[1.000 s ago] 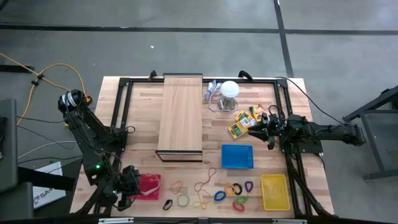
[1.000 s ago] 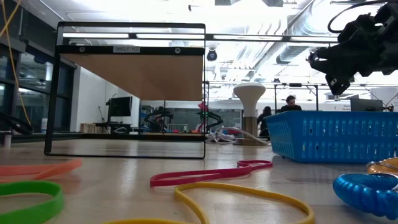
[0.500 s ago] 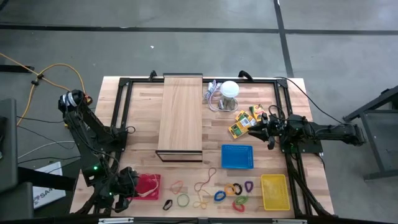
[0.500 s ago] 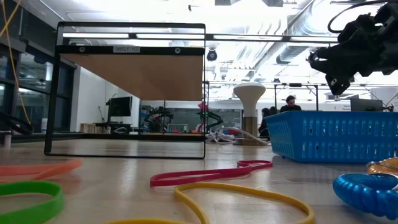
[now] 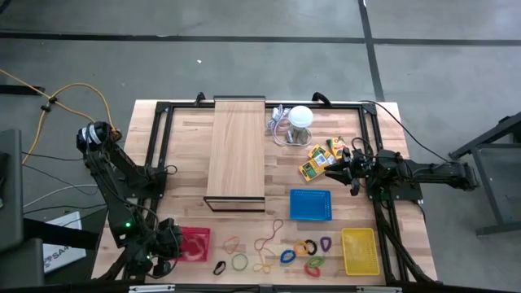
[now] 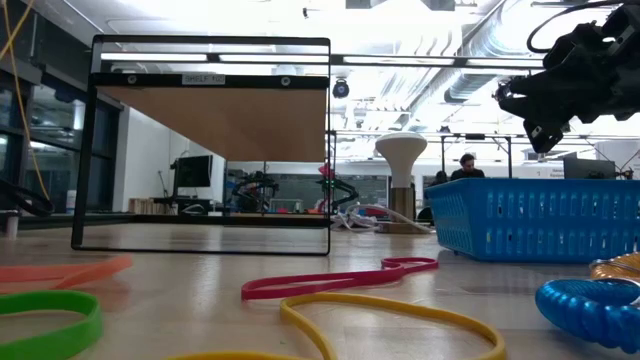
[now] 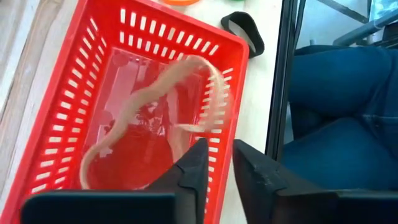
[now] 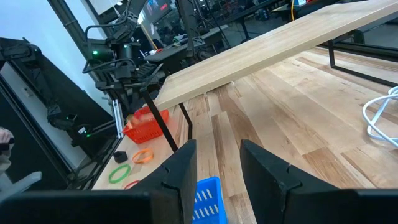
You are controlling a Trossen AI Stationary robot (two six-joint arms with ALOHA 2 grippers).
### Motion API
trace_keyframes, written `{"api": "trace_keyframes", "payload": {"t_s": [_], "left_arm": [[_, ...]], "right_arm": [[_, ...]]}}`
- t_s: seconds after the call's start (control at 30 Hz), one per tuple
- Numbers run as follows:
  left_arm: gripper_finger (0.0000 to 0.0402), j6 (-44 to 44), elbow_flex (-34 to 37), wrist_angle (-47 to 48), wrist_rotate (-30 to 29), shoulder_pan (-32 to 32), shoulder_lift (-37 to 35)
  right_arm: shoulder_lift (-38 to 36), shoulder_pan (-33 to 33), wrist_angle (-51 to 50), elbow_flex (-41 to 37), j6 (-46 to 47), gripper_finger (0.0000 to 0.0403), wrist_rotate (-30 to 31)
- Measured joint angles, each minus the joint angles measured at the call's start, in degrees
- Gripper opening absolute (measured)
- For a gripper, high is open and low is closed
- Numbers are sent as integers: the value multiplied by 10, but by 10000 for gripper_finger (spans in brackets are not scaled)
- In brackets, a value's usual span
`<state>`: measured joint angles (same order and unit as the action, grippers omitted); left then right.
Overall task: Pick & Place Office Desk Supplies
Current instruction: Put the light brown rubber band into the red bin, then put the black rubber band into the red bin
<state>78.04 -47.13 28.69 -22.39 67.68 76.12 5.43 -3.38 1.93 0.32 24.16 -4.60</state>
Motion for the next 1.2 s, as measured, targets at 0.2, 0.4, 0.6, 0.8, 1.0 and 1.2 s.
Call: {"api": "trace_keyframes", "payload": {"t_s": [0.2, 0.4, 0.6, 0.8, 1.0, 1.2], "left_arm": [[105, 0, 0, 9, -5, 0, 0], [110, 0, 0, 10, -7, 0, 0], [110, 0, 0, 10, -7, 0, 0], [110, -4, 0, 11, -10, -3, 0], [110, -86, 0, -3, -16, -47, 0], [110, -216, 0, -52, 52, -129, 0]], "right_arm": [[0, 0, 0, 0, 0, 111, 0], [0, 0, 0, 0, 0, 111, 0], [0, 0, 0, 0, 0, 111, 0], [0, 0, 0, 0, 0, 111, 0], [0, 0, 0, 0, 0, 111, 0], [0, 0, 0, 0, 0, 111, 0]]}}
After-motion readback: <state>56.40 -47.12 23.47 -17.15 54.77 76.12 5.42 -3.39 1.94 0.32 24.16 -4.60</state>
